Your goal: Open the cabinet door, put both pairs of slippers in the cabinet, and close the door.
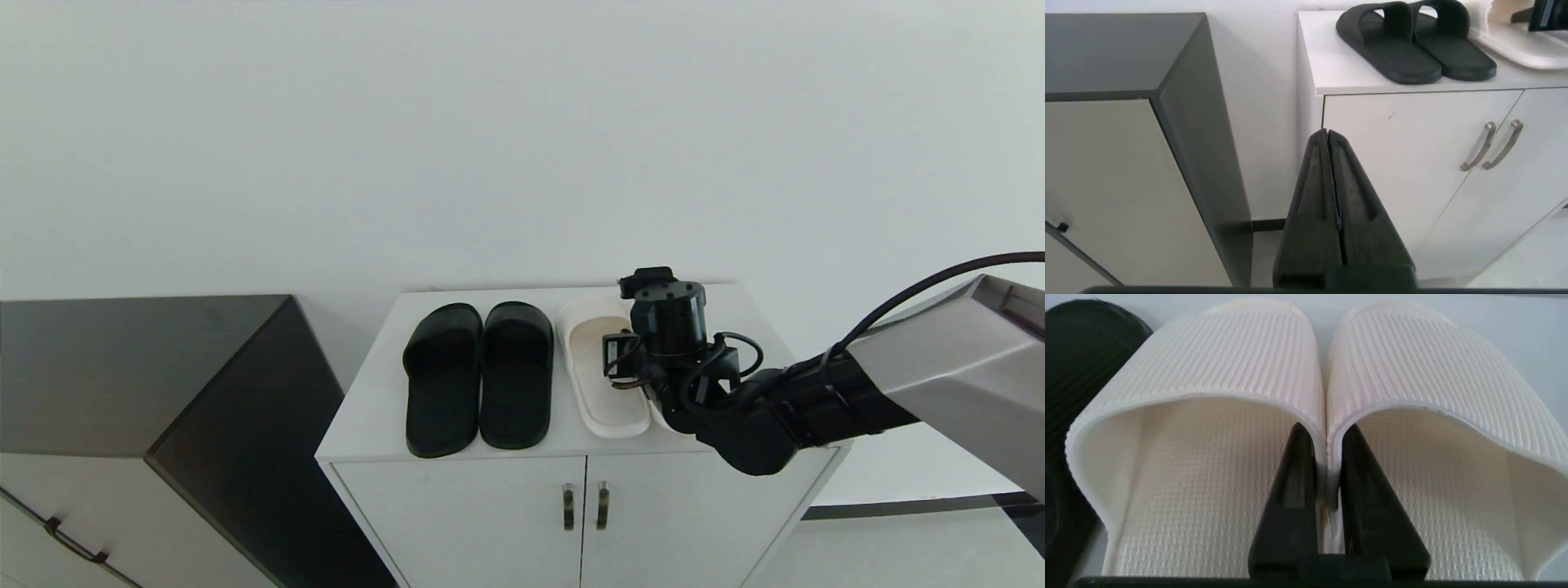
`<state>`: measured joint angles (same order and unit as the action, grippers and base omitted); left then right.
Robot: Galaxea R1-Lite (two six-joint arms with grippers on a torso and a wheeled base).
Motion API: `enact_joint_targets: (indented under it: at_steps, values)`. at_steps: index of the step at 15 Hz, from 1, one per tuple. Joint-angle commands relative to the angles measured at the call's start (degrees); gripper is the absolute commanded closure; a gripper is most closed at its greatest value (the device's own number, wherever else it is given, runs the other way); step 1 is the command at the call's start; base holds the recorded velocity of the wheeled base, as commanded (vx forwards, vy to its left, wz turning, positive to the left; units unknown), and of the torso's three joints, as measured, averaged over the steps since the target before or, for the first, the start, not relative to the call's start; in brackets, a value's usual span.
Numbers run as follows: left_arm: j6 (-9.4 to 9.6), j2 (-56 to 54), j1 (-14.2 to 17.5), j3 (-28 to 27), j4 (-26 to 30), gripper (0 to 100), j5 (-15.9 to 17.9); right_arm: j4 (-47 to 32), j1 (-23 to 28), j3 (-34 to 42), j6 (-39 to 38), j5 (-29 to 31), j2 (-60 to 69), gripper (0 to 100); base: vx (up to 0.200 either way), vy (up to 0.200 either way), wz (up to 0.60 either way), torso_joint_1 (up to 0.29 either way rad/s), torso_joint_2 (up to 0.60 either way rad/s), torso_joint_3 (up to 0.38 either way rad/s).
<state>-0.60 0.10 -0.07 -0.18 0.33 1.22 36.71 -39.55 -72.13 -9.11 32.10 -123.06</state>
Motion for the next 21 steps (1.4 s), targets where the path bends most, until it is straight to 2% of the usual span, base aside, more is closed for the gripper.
enact_joint_targets:
  at_steps: [1, 5, 7, 9, 11, 14, 19, 21]
  values:
    - [-0.02, -0.01, -0.01, 0.01, 0.02, 100, 0.01, 0.03, -0.27, 2.79, 0.23, 0.07, 5.64, 100, 0.0, 0.0, 0.0, 0.0, 0.0, 0.0]
    - [-0.11, -0.01, -0.01, 0.09, -0.07, 100, 0.01, -0.32, -2.03, 14.65, 1.64, -0.63, 18.56, 100, 0.0, 0.0, 0.0, 0.0, 0.0, 0.0]
    - [-0.11, -0.01, -0.01, 0.09, -0.07, 100, -0.08, -0.58, -2.9, 23.09, 1.64, -4.68, 25.59, 100, 0.0, 0.0, 0.0, 0.0, 0.0, 0.0]
    - [-0.11, -0.01, -0.01, 0.09, -0.07, 100, 0.01, -1.73, -3.26, 30.38, 2.08, -9.69, 31.39, 100, 0.0, 0.0, 0.0, 0.0, 0.0, 0.0]
    - [-0.19, -0.01, -0.01, 0.09, -0.07, 100, -0.08, -1.73, -4.57, 33.28, 3.31, -15.75, 33.33, 100, 0.0, 0.0, 0.0, 0.0, 0.0, 0.0]
    - [-0.46, -0.01, -0.01, 0.09, -0.07, 100, -0.08, -1.9, -6.95, 39.79, 3.48, -32.36, 39.3, 100, 0.0, 0.0, 0.0, 0.0, 0.0, 0.0]
    - [-0.46, -0.01, -0.01, 0.09, -0.07, 100, -0.08, -1.37, -7.39, 43.92, 6.47, -36.14, 39.22, 100, 0.0, 0.0, 0.0, 0.0, 0.0, 0.0]
    - [-0.46, -0.01, -0.01, 0.09, -0.07, 100, -0.08, -1.37, -7.3, 44.62, 6.47, -36.58, 39.04, 100, -0.2, 0.0, 0.0, 0.002, 0.0, 0.005]
